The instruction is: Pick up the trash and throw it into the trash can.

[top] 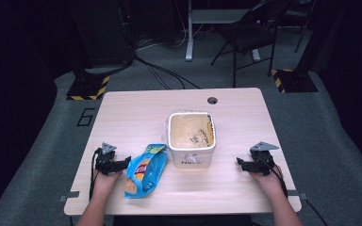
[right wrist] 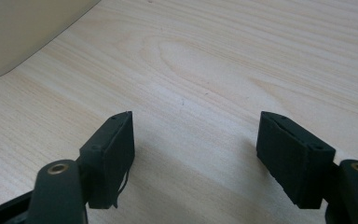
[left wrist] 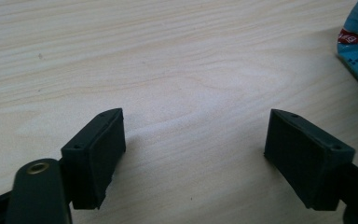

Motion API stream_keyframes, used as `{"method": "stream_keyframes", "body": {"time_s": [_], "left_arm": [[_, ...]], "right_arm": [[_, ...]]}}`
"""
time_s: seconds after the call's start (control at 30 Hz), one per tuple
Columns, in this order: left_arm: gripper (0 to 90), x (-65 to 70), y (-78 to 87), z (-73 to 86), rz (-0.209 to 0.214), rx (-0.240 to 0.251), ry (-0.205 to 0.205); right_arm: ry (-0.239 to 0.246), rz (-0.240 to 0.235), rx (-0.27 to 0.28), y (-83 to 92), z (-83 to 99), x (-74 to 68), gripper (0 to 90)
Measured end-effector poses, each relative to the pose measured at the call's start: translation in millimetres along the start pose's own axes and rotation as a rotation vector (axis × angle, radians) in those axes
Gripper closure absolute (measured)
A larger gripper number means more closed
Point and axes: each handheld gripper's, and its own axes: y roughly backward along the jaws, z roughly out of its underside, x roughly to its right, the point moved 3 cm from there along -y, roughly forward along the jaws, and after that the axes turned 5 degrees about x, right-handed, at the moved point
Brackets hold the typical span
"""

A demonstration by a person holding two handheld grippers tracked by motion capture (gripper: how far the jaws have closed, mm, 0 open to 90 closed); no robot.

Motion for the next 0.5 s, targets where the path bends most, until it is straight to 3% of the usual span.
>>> {"method": "stream_keyframes", "body": {"time_s": [0.5], "left_arm": [[28.9,-1.6,3.0,-0.2,0.008,-0.009,-0.008]], "right_arm": [[0.000,0.001,0.000,0.0,0.0,0.0,27.0]]}}
